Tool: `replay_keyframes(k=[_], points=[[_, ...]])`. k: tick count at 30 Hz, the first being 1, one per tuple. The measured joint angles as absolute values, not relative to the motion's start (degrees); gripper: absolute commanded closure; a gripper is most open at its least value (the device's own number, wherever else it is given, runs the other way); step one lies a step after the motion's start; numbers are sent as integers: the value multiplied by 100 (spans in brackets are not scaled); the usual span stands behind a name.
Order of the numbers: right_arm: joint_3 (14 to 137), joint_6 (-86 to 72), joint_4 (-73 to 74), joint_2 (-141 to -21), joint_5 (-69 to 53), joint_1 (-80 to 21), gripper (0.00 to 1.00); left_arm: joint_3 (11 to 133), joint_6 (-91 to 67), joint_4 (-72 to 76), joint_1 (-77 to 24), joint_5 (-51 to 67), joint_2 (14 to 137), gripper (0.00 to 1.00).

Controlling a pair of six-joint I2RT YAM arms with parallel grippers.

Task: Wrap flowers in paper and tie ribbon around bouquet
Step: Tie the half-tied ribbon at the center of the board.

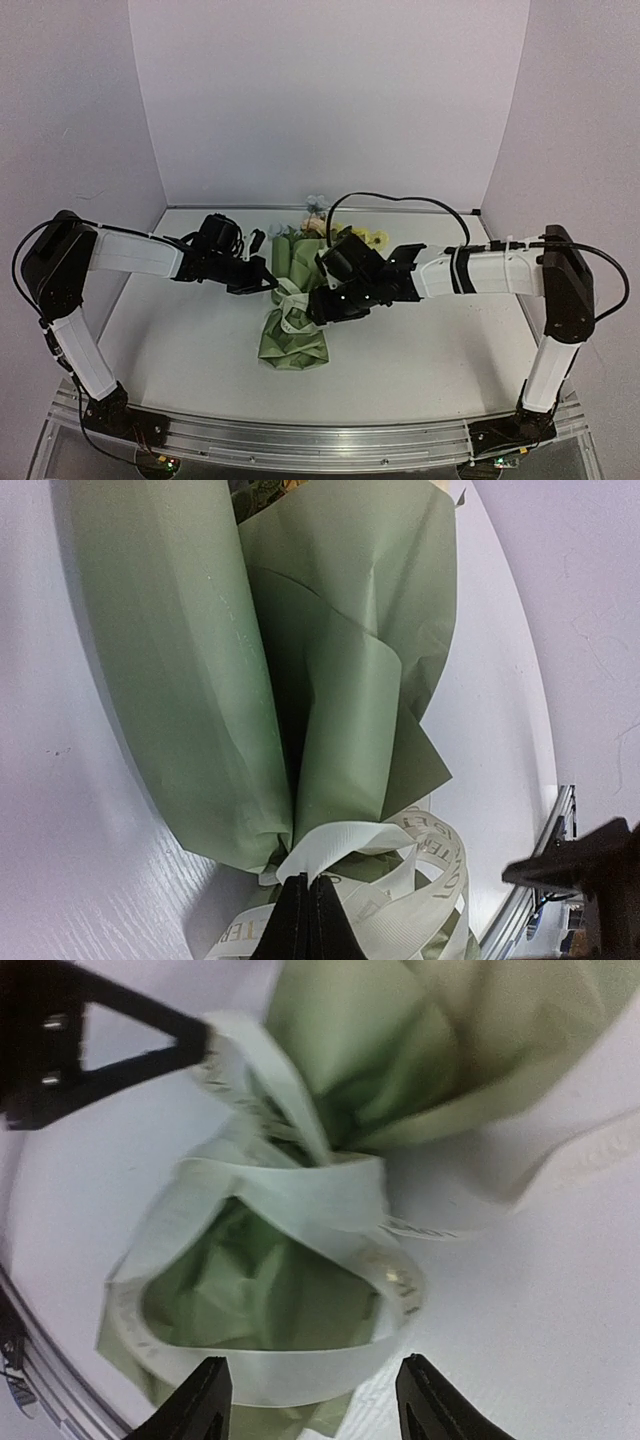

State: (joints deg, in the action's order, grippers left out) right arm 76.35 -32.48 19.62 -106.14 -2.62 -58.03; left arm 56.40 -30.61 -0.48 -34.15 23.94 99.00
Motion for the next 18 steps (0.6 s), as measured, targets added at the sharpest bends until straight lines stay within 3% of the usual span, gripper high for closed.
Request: replay_keyframes(k=[12,16,18], points=[[8777,-2325,1864,-11341,-807,-6209,53,5642,-3057,-110,-3415,2338,9900,100],[8779,-2254,1998,-11541,-890,-6219,61,5642,-3055,-127,-3415,2314,9900,100],[8779,-2244,2072,-11601,-916,-6219,71,5642,-3055,-150,-3415,2282,9900,100]])
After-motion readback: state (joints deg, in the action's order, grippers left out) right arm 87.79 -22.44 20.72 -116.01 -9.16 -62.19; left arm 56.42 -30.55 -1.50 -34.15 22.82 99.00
